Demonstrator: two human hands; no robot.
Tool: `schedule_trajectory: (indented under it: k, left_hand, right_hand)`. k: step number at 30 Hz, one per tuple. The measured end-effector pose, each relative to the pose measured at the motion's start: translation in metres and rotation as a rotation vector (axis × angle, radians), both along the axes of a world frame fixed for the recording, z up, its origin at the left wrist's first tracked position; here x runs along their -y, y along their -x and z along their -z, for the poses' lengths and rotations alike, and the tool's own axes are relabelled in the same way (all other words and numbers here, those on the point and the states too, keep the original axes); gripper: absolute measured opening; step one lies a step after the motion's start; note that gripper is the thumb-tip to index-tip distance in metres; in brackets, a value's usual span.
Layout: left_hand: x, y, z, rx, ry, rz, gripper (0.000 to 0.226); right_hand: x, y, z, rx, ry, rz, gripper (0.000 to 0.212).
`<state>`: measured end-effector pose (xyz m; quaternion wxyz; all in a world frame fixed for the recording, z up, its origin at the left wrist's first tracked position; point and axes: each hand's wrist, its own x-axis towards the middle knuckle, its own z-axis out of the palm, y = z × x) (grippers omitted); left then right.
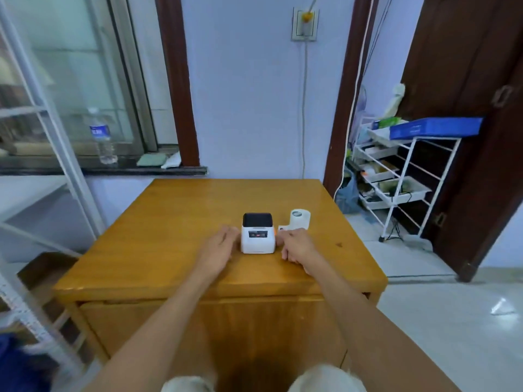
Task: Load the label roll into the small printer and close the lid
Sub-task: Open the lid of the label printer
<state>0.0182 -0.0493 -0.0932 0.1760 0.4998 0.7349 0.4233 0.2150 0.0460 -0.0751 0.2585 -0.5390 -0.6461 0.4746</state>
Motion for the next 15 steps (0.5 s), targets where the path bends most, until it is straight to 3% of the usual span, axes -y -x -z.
schedule_trajectory:
  k: [3, 7, 11, 15]
  left_hand:
    - [-0.013, 0.011, 0.004, 0.087, 0.001, -0.003, 0.039]
    - [-0.032, 0.011, -0.007, -0.136, 0.128, 0.027, 0.065]
    - [-0.034, 0.005, -0.002, -0.392, 0.12, 0.055, 0.061]
    - [-0.033, 0.007, 0.002, -0.408, 0.109, 0.064, 0.057]
  right_hand:
    - [-0.011, -0.001, 0.001, 0.021, 0.043, -0.069, 0.04]
    - [-0.022, 0.001, -0.005, 0.088, 0.103, -0.171, 0.051]
    - [-0.029, -0.001, -0.01, 0.098, 0.154, -0.246, 0.049]
    - [-0.028, -0.001, -0.01, 0.103, 0.135, -0.284, 0.036]
